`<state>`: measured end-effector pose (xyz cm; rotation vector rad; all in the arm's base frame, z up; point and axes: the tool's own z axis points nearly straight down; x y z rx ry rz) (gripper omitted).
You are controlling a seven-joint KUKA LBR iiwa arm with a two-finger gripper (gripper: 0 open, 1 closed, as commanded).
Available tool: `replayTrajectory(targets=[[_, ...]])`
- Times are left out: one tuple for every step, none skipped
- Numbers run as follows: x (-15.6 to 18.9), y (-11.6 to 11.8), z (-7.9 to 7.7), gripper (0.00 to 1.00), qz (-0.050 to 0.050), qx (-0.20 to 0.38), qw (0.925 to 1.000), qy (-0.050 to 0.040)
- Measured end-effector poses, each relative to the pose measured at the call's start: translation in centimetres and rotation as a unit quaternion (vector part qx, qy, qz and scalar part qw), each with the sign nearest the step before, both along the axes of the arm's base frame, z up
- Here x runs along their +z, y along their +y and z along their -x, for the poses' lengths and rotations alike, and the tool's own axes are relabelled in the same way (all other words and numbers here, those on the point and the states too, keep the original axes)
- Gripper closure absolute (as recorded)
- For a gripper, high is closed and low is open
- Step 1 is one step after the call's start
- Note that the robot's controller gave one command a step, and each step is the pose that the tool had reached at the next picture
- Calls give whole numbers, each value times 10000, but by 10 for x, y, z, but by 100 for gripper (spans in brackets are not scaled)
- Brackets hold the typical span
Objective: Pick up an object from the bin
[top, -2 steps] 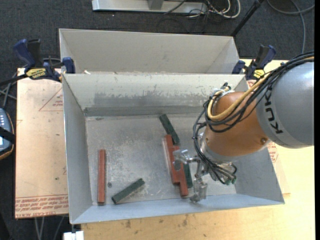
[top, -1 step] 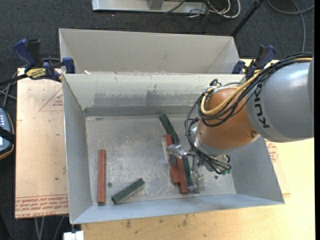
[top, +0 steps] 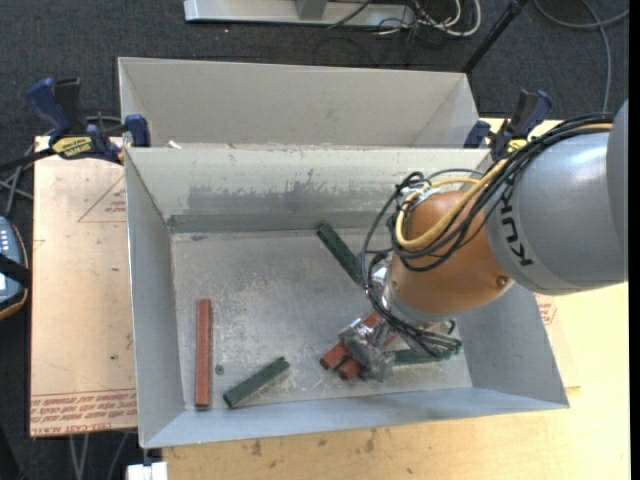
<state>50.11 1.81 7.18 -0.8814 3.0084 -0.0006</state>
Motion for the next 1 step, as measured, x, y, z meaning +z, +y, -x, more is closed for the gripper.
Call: replayTrajectory(targets=[[-1,0,1,0,-3,0,10000,13]])
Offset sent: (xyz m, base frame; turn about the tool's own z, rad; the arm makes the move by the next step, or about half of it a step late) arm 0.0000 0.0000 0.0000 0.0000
